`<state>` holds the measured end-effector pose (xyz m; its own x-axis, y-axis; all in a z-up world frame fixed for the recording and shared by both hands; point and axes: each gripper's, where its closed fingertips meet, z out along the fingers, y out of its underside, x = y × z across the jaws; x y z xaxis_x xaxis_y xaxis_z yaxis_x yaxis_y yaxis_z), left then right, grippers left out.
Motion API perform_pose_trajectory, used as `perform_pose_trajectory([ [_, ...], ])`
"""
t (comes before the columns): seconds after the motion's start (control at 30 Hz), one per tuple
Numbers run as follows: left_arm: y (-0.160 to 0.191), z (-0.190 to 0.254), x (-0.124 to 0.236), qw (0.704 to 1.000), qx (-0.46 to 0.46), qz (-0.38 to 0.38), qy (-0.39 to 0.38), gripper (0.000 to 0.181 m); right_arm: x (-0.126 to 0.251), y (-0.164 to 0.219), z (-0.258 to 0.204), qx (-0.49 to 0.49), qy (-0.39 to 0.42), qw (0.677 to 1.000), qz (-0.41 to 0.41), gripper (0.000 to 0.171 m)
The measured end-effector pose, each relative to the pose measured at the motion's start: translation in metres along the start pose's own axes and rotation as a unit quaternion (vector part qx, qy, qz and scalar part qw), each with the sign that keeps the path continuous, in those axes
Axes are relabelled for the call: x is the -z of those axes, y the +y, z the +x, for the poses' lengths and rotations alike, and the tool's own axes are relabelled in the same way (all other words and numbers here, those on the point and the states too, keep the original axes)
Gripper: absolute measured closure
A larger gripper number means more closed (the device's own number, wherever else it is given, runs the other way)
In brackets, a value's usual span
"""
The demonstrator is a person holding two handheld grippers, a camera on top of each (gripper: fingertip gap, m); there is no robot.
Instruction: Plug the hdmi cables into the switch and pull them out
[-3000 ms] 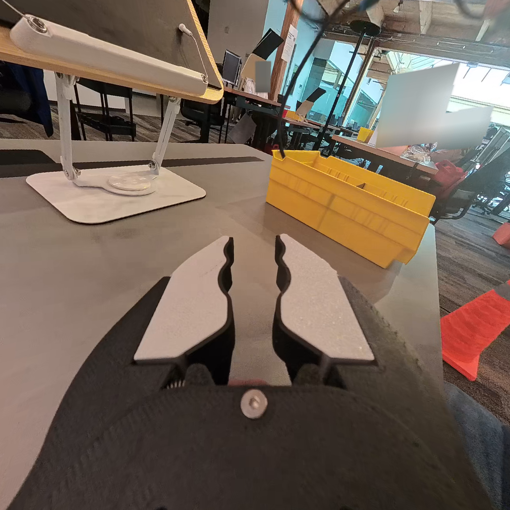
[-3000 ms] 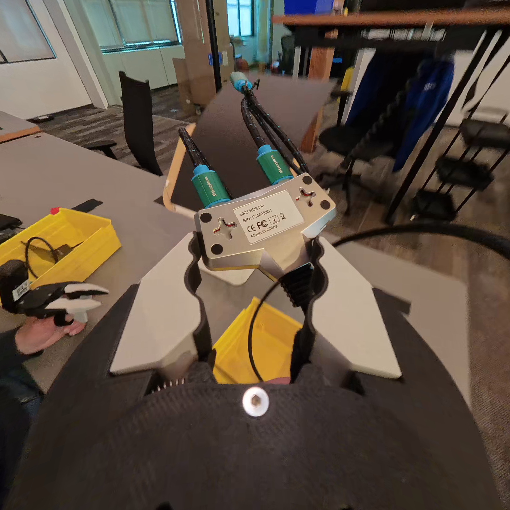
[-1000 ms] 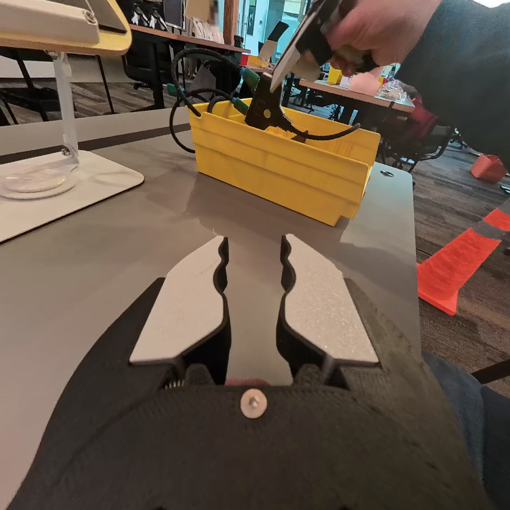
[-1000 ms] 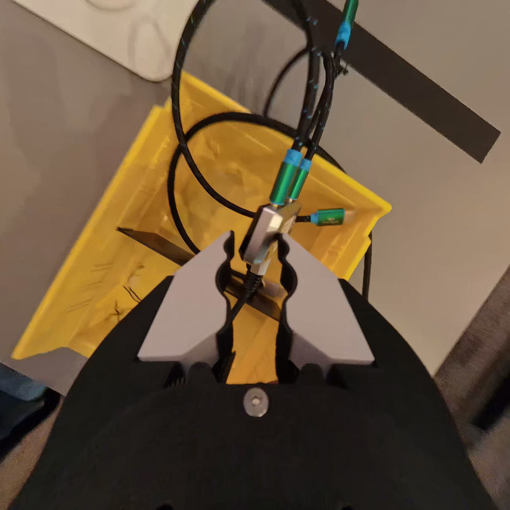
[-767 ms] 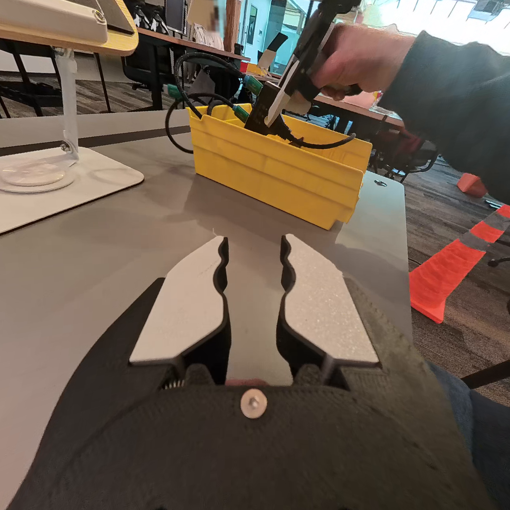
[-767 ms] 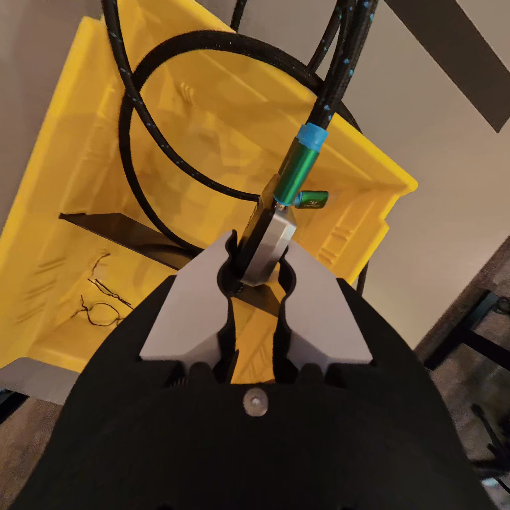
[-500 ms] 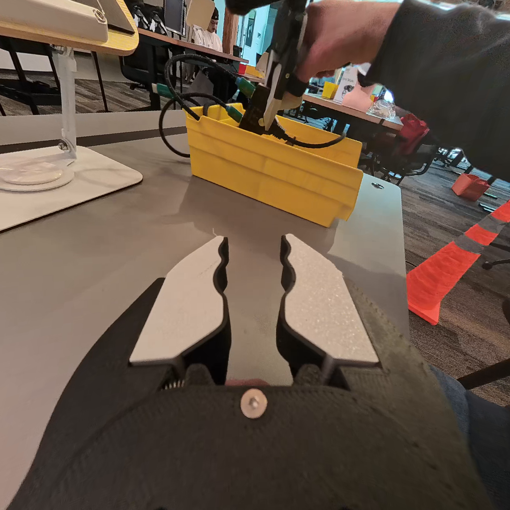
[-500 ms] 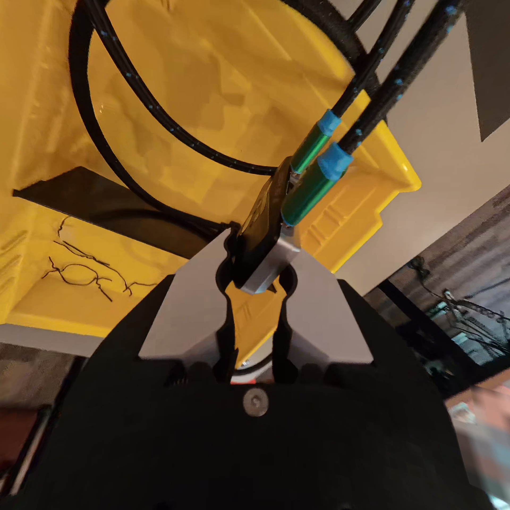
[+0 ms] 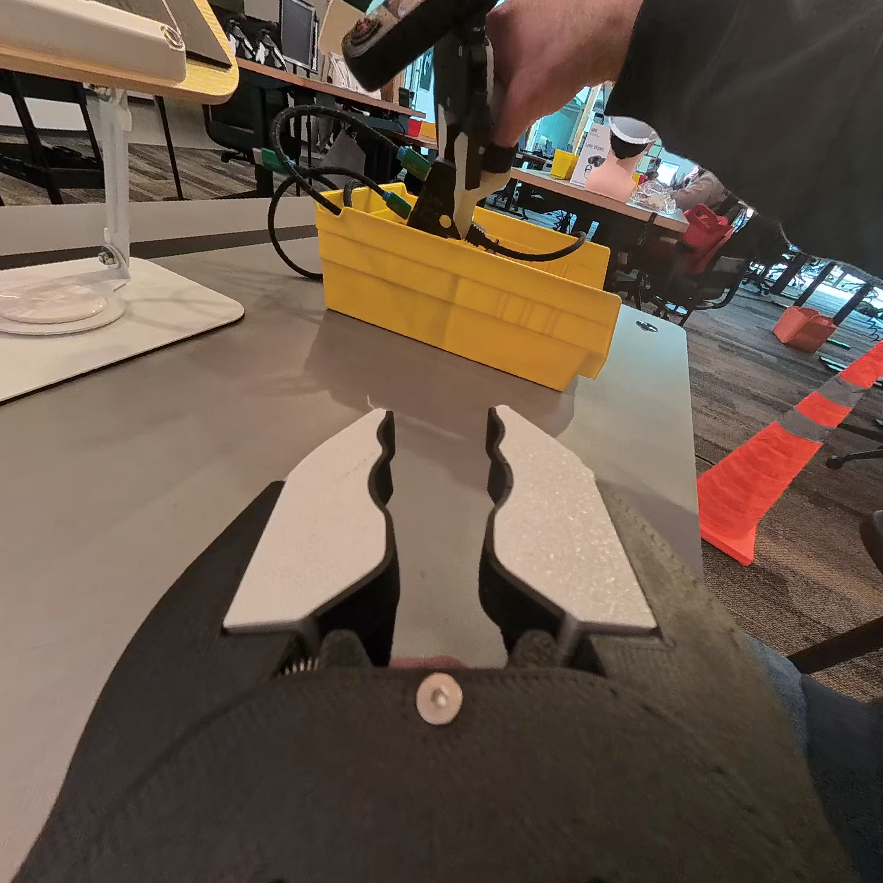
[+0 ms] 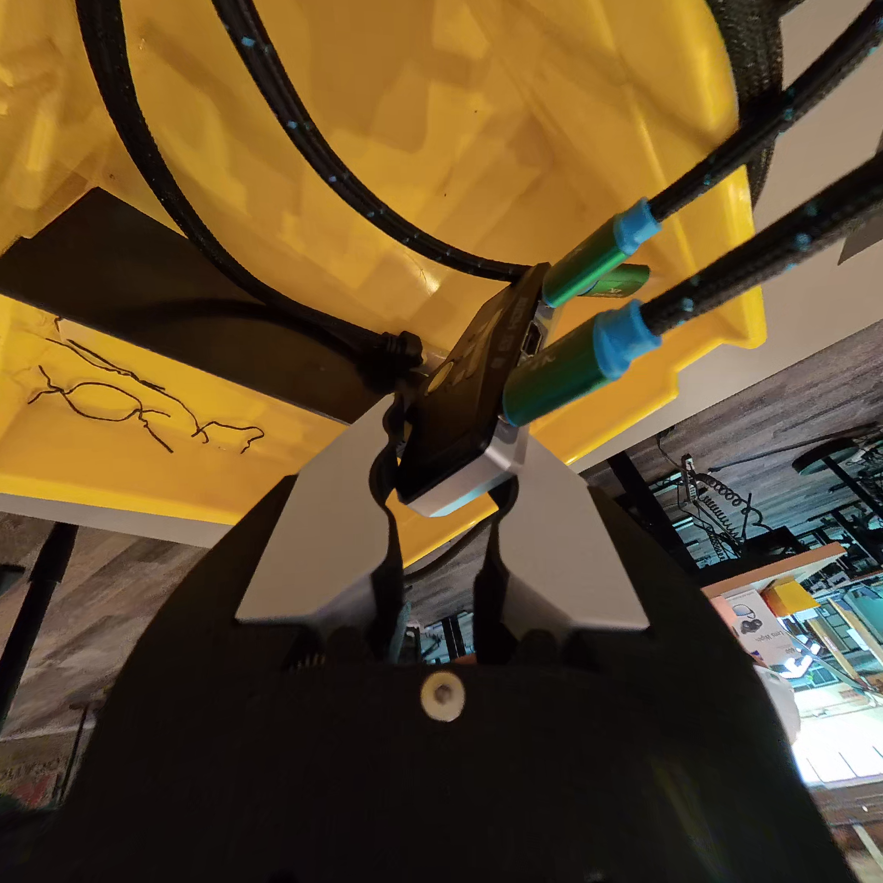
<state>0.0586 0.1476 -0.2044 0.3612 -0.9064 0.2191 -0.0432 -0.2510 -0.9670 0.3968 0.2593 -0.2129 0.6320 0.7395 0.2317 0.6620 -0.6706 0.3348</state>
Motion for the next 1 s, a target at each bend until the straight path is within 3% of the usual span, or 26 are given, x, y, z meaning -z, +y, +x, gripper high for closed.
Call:
perform_pose_trajectory([
  [0.03, 0.0, 0.0, 0.0, 1.0, 0.0, 0.0, 0.0, 0.145, -0.002, 0.002, -0.001, 0.013, 0.001, 1.0, -0.016, 0.139],
  [0.17, 0.0, 0.001, 0.0, 1.0, -0.002, -0.001, 0.0, 0.144, -0.006, 0.005, -0.002, 0.034, -0.002, 0.998, -0.062, 0.136],
  [0.27, 0.0, 0.0, 0.001, 1.0, 0.001, -0.001, 0.001, 0.144, -0.006, 0.005, -0.003, 0.019, -0.02, 0.998, -0.047, 0.134],
  [0.3, 0.0, 0.0, 0.001, 1.0, 0.003, 0.0, 0.002, 0.143, -0.005, 0.005, -0.005, 0.004, -0.038, 0.999, -0.03, 0.134],
  [0.43, 0.0, -0.001, 0.002, 1.0, 0.015, 0.004, 0.009, 0.142, 0.007, 0.013, -0.012, -0.052, -0.093, 0.993, 0.041, 0.096],
  [0.57, 0.0, -0.003, 0.002, 1.0, 0.027, 0.004, 0.013, 0.142, 0.036, -0.001, -0.004, -0.106, -0.146, 0.968, 0.176, 0.086],
  [0.67, 0.0, -0.004, 0.001, 0.999, 0.031, 0.004, 0.013, 0.141, 0.03, -0.012, 0.02, -0.142, -0.091, 0.967, 0.193, 0.101],
  [0.77, 0.0, -0.004, -0.001, 0.999, 0.034, 0.002, 0.014, 0.141, 0.01, -0.02, 0.024, -0.123, -0.052, 0.974, 0.181, 0.147],
  [0.83, 0.0, -0.004, 0.0, 0.999, 0.034, 0.004, 0.014, 0.14, 0.014, -0.02, 0.025, -0.115, -0.044, 0.974, 0.191, 0.148],
  [1.0, 0.0, -0.004, 0.0, 0.999, 0.037, 0.005, 0.018, 0.14, 0.072, -0.018, 0.036, -0.099, -0.023, 0.949, 0.297, 0.152],
])
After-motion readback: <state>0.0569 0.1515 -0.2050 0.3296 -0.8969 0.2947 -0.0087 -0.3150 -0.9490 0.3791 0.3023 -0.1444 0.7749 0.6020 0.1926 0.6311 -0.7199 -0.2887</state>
